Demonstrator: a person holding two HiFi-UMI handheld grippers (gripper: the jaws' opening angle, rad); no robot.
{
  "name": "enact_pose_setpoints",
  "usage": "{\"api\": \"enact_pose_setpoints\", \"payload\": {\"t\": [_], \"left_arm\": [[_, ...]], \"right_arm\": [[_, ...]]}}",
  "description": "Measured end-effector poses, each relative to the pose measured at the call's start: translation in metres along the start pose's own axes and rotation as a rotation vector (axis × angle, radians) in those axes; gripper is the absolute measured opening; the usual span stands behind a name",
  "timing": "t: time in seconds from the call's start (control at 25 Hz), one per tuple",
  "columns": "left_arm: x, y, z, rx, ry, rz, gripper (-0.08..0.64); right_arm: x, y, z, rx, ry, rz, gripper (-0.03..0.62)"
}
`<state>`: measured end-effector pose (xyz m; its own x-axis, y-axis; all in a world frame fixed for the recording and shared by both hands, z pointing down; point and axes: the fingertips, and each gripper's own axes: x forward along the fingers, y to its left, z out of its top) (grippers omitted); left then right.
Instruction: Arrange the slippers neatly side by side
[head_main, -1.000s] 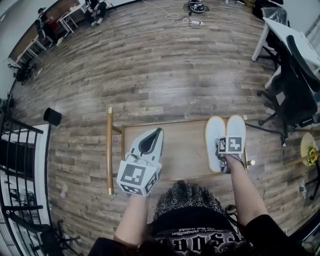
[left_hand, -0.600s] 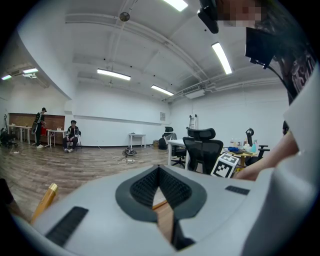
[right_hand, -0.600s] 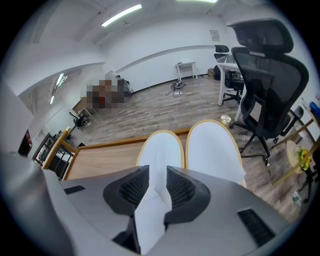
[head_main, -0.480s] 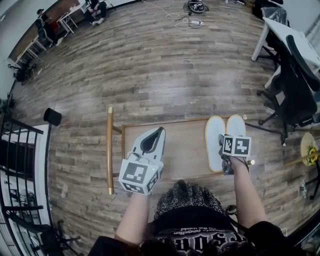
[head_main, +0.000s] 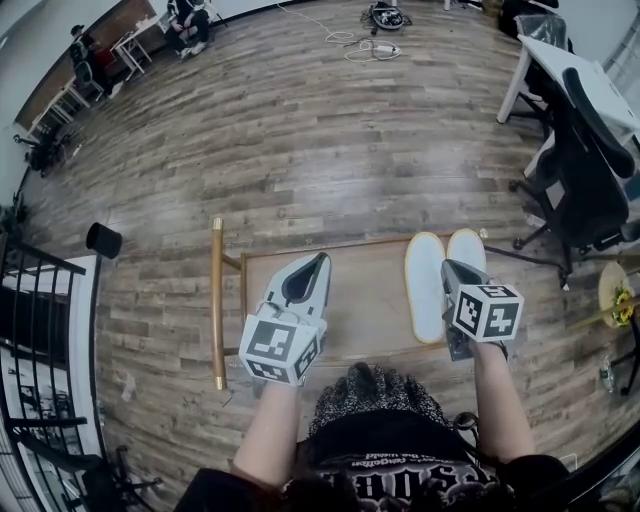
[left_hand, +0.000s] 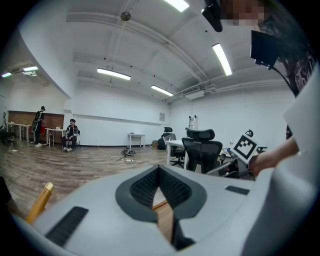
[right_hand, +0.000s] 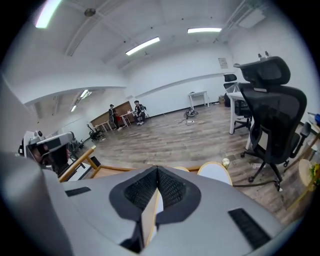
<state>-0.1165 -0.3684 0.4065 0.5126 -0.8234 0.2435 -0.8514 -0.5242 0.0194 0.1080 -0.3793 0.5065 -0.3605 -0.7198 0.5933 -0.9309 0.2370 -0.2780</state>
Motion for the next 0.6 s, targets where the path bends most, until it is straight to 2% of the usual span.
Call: {"api": "enact_pose_setpoints", "payload": {"t": [0.2,0.36,0.6], "left_arm": [[0.005,-0.006,0.002,-0.004,0.007,-0.003,0.002],[0.005,-0.01,0.005,-0.001,0.001,-0.008,0.002],[0.003,-0.01,0.011,0.004,-0.014,0.011,0.002]], "right_arm": [[-0.022,0.018,0.021,-0.119,-0.114,0.031,0.005],[-0.043,0.026,0.038,-0.217,-0.233,0.013,0.005],[-0.063,0.033,0.066,-0.249,-0.36,-0.012,0.005]]}}
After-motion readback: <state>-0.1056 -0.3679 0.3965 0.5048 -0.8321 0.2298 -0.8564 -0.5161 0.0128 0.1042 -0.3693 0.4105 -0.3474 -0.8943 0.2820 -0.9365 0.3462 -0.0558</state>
